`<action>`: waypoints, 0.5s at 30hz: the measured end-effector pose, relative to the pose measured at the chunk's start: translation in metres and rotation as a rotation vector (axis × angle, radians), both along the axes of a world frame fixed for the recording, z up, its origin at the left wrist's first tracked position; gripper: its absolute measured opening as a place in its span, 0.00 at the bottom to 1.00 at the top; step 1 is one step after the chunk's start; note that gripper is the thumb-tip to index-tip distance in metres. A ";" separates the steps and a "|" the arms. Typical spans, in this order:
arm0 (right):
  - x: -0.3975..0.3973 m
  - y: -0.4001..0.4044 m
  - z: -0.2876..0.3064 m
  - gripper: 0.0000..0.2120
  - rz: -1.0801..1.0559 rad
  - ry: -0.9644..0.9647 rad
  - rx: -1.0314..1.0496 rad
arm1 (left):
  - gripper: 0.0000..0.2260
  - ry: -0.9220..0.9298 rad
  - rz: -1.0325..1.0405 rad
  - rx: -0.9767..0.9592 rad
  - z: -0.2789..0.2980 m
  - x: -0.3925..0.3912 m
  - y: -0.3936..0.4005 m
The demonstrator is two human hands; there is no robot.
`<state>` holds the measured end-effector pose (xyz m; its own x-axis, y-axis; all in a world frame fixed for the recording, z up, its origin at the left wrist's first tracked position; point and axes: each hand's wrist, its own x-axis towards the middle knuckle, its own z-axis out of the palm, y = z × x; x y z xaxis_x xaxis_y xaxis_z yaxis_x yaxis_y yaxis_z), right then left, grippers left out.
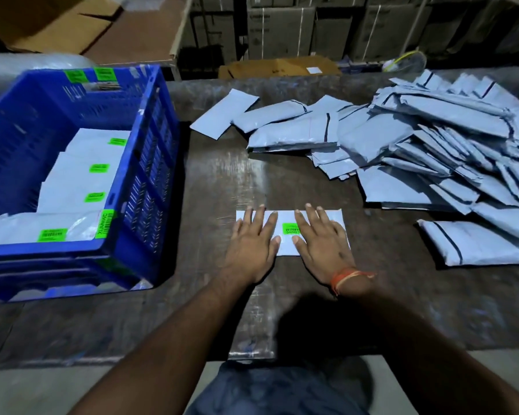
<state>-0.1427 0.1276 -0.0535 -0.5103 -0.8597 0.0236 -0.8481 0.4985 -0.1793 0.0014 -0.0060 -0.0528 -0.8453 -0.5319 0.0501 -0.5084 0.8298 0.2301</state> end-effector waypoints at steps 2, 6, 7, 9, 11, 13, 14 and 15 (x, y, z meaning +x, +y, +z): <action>-0.005 0.008 -0.003 0.32 -0.067 0.022 0.021 | 0.26 -0.047 0.074 -0.028 -0.004 0.007 -0.004; -0.021 0.024 -0.005 0.29 -0.188 0.027 0.053 | 0.26 -0.068 0.222 -0.005 -0.005 0.016 -0.011; -0.024 0.025 -0.004 0.28 -0.213 0.022 0.060 | 0.25 -0.072 0.264 0.006 -0.004 0.016 -0.011; -0.025 0.026 -0.001 0.28 -0.276 0.007 0.020 | 0.25 -0.067 0.343 0.036 0.004 0.015 -0.008; -0.023 0.025 0.005 0.28 -0.333 -0.014 -0.076 | 0.24 -0.024 0.401 0.047 0.016 0.013 -0.003; -0.020 0.022 0.012 0.28 -0.383 -0.112 -0.156 | 0.23 0.041 0.439 0.106 0.027 0.009 0.001; -0.019 0.019 0.018 0.29 -0.414 -0.202 -0.185 | 0.23 0.069 0.464 0.174 0.032 0.006 0.002; -0.021 0.016 0.020 0.30 -0.436 -0.299 -0.208 | 0.23 0.094 0.503 0.256 0.037 0.003 0.002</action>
